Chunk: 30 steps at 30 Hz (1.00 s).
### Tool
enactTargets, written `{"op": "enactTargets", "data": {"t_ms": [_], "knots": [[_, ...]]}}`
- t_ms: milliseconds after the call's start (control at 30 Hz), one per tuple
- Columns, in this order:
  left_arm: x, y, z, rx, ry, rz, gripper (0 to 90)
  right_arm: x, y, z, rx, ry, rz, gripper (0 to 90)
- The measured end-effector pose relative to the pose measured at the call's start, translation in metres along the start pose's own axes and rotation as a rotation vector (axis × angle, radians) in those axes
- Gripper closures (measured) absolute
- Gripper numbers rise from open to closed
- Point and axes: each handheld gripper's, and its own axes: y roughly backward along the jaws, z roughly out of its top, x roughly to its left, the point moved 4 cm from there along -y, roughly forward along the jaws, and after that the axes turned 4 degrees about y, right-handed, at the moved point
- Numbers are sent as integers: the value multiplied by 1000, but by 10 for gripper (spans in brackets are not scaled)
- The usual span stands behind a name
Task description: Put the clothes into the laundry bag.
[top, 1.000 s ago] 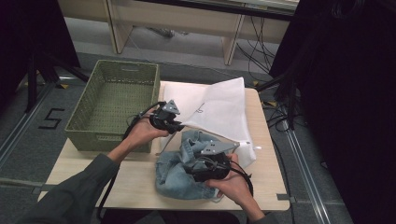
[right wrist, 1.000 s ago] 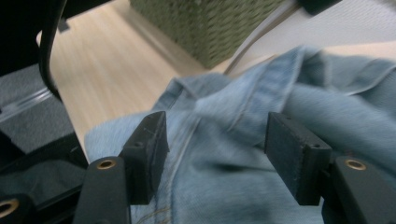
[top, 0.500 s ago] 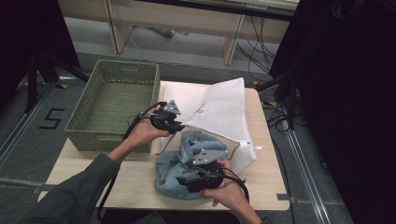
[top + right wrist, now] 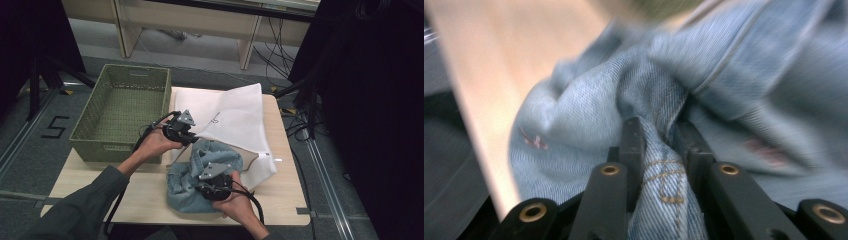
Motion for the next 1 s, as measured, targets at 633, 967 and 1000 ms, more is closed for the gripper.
{"op": "enactTargets", "data": {"t_ms": [633, 967, 1000], "knots": [[2, 0, -1, 5, 8, 2, 829, -110, -27, -19, 86, -272, -212, 742], [5, 1, -2, 4, 9, 3, 827, -100, 15, 7, -53, -262, -148, 462], [5, 1, -2, 4, 10, 2, 827, -96, 20, 10, -71, -260, -133, 447]]}}
